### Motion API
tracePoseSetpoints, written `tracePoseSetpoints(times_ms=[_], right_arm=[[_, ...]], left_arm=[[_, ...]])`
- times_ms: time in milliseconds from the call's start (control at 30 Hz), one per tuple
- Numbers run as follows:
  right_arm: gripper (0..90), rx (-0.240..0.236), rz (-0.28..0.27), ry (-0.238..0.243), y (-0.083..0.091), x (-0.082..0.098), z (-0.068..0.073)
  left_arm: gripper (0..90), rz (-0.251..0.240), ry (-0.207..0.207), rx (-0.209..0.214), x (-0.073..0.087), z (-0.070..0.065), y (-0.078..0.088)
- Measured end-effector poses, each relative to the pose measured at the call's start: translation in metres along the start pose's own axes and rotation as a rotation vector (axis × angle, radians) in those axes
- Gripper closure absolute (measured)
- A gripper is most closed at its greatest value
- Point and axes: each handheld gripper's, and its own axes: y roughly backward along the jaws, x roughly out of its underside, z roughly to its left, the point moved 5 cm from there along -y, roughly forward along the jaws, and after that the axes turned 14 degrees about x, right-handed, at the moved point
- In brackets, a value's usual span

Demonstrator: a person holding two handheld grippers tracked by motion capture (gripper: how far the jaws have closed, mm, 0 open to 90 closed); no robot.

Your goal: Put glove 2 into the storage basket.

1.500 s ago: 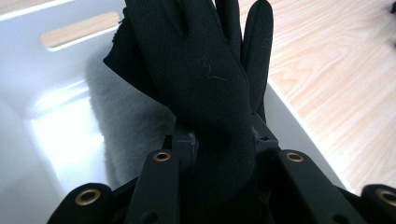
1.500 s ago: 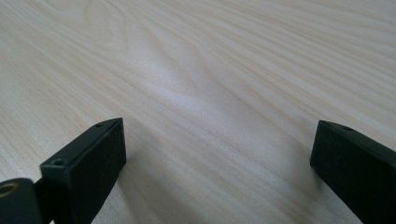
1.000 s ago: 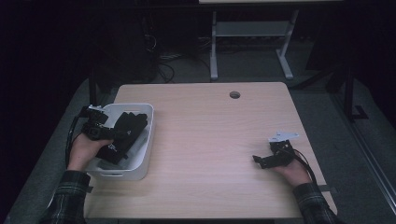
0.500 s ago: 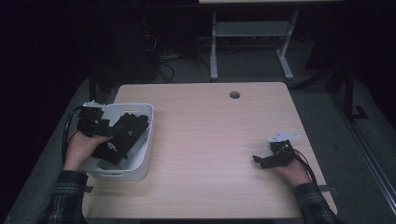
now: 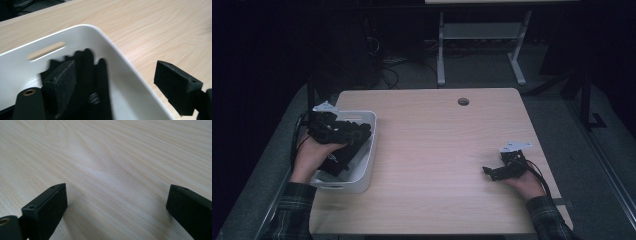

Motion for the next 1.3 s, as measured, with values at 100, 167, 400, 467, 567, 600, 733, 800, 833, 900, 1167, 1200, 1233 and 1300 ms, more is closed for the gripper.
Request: tracePoseSetpoints(times_ms=[100,167,400,467,567,600,733,800,833,900,1167,1200,1233,1300], right_arm=[[3.2,0.000,0.000,0.000,0.000,0.000,0.000],[3.3,0.000,0.000,0.000,0.000,0.000,0.000],[3.2,-0.001,0.000,0.000,0.000,0.000,0.000],[3.2,-0.001,0.002,-0.004,0.000,0.000,0.000],[3.2,0.000,0.003,-0.009,0.000,0.000,0.001],[3.2,-0.001,0.000,-0.002,0.000,0.000,0.000],[3.2,0.000,-0.002,0.002,0.000,0.000,0.000],[3.2,0.000,-0.001,0.001,0.000,0.000,0.000],[3.2,-0.001,0.000,0.000,0.000,0.000,0.000],[3.2,-0.001,0.002,-0.002,0.000,0.000,0.000],[3.2,0.000,0.000,0.000,0.000,0.000,0.000],[3.2,0.000,0.000,0.000,0.000,0.000,0.000],[3.2,0.000,0.000,0.001,0.000,0.000,0.000],[3.2,-0.002,0.003,-0.004,0.000,0.000,0.001]], left_arm=[[17.0,0.003,-0.020,0.034,-0.003,-0.012,-0.014],[17.0,0.006,-0.034,0.058,-0.005,-0.020,-0.024],[16.9,0.010,-0.077,0.112,-0.010,-0.043,-0.045],[16.9,0.007,-0.083,0.127,-0.010,-0.050,-0.049],[16.7,0.005,-0.106,0.152,-0.010,-0.061,-0.058],[16.4,0.004,-0.111,0.157,-0.010,-0.063,-0.060],[16.4,0.004,-0.123,0.186,-0.009,-0.076,-0.074],[16.3,0.006,-0.132,0.198,-0.008,-0.082,-0.080],[16.2,0.004,-0.135,0.202,-0.007,-0.084,-0.082],[16.1,0.009,-0.143,0.208,-0.006,-0.088,-0.086],[14.4,0.028,-0.178,0.240,0.003,-0.114,-0.106],[14.4,0.032,-0.189,0.243,0.004,-0.116,-0.107],[14.4,0.023,-0.189,0.246,0.005,-0.119,-0.109],[14.4,0.029,-0.205,0.248,0.008,-0.124,-0.113]])
